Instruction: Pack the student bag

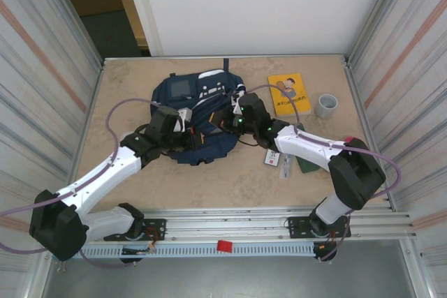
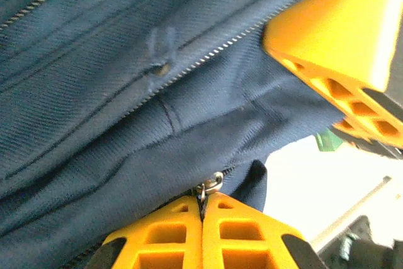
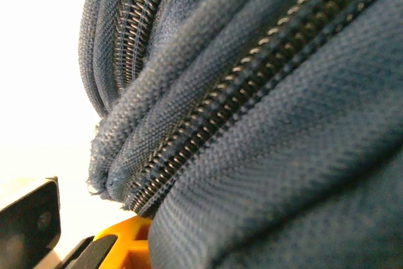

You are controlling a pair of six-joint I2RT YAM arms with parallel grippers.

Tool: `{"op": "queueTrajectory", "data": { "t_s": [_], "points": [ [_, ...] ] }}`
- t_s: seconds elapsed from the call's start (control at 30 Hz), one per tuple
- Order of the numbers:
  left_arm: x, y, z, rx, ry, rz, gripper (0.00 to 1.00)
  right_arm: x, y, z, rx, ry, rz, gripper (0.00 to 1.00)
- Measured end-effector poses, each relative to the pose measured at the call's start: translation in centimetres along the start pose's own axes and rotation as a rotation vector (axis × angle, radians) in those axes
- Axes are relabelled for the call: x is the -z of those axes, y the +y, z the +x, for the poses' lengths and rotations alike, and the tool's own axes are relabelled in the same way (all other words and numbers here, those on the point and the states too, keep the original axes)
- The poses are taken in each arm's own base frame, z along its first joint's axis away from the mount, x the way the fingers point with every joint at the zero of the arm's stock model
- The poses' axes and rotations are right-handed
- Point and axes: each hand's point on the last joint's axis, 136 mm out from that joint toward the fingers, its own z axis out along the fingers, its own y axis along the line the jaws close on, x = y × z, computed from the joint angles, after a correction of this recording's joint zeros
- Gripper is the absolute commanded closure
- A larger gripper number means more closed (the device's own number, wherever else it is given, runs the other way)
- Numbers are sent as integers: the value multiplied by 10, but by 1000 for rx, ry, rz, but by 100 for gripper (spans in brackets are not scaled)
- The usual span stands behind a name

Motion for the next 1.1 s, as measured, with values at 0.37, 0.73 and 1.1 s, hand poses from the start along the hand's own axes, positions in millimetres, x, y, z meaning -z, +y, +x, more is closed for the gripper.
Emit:
{"op": "queueTrajectory", "data": {
  "t_s": [0.37,0.73,1.1],
  "points": [
    [10,7,3,-250,83,-60,100,19,-3,-18,63,112,0,100],
    [10,19,7,-337,88,-86,100,33,-4,-25,43,152,-21,57],
    [7,3,3,-319,19,-2,100,6,-4,5,-88,21,-55,84]
  ]
}}
